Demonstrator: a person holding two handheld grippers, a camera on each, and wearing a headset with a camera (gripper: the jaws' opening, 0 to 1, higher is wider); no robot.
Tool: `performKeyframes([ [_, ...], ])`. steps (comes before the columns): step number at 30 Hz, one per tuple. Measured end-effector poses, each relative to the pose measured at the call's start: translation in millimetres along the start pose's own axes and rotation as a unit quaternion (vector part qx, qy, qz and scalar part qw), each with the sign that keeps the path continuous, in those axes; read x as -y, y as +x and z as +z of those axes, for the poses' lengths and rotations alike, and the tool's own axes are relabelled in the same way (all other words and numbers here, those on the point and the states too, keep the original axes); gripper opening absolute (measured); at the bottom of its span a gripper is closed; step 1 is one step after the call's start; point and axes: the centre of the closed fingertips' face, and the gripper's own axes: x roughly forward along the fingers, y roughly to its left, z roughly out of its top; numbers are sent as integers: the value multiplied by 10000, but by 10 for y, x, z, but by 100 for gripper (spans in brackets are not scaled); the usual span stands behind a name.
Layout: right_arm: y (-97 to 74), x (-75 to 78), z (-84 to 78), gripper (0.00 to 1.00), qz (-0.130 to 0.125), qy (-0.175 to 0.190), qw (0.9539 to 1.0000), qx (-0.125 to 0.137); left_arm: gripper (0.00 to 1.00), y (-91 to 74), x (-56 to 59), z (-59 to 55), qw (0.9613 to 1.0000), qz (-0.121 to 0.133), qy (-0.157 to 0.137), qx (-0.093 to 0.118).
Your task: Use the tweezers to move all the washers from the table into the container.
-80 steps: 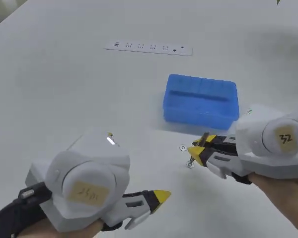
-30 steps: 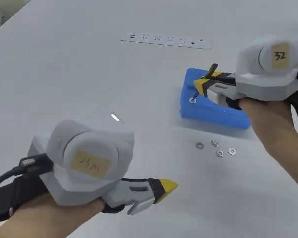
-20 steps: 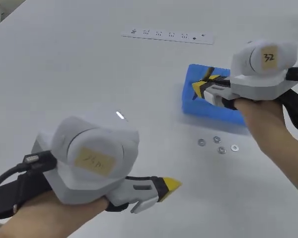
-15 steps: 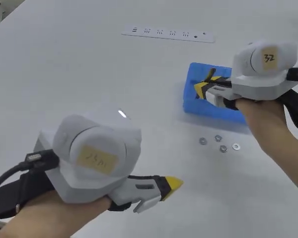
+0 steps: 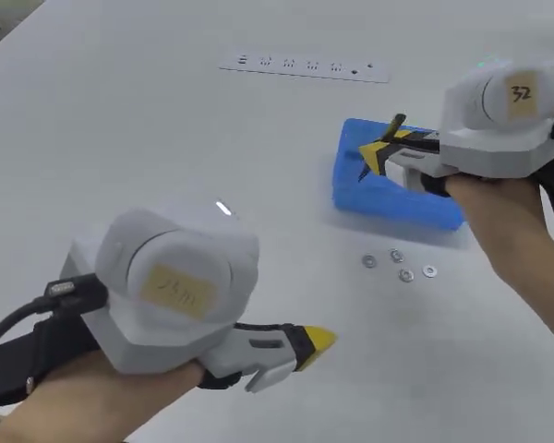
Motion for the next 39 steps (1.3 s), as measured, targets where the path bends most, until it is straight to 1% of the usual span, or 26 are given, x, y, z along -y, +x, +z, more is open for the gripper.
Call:
performKeyframes([
  [2, -119, -52, 48, 4, 29, -55, 10000, 67, 94, -2, 13, -5, 10000, -28, -33, -20],
  [4, -231, -118, 49, 4, 75, -118, 9999, 94, 94, -5, 20, -7, 10000, -49, -66, -30],
  [5, -269, -141, 36, 4, 88, -148, 9998, 77, 93, -12, 24, 11, 9999, -58, -97, 14],
  [8, -387, -248, -65, 4, 224, -195, 9996, -35, 93, -15, 27, 31, 9998, -68, -158, 54],
  [13, -467, -348, -257, 4, 285, -183, 9992, -201, 93, -6, 25, 21, 10000, -26, -77, 8],
  [14, -467, -365, -293, 4, 307, -158, 9991, -238, 93, -6, 26, 22, 10000, -29, -76, 10],
  [17, -447, -409, -390, 4, 358, -80, 9988, -325, 93, 0, 40, 20, 9998, -75, -195, 1],
  [23, -374, -486, -532, 4, 436, -49, 9979, -472, 92, 4, 11, 17, 9999, -8, -137, -35],
  [24, -356, -486, -570, 4, 430, -70, 9976, -536, 92, 4, 4, 19, 9999, 1, -129, -34],
  [26, -343, -480, -604, 4, 424, -87, 9975, -565, 91, 1, -7, 16, 9999, 15, -119, -37],
  [29, -321, -466, -652, 4, 462, 44, 9969, -630, 91, 3, -12, 4, 9999, 31, -127, -53],
  [32, -305, -420, -680, 4, 357, 100, 9973, -628, 91, 17, -12, -24, 9998, 34, -160, -85],
  [33, -298, -417, -704, 4, 354, 146, 9970, -677, 91, 20, -12, -27, 9998, 36, -166, -87],
  [36, -287, -419, -740, 4, 357, 140, 9966, -723, 91, 29, -6, -25, 9998, 24, -156, -103],
  [37, -289, -420, -730, 4, 359, 152, 9969, -678, 90, 31, -7, -21, 9998, 29, -136, -105],
  [39, -287, -408, -731, 4, 324, 155, 9970, -690, 90, 34, -10, -19, 9999, 38, -124, -102],
])
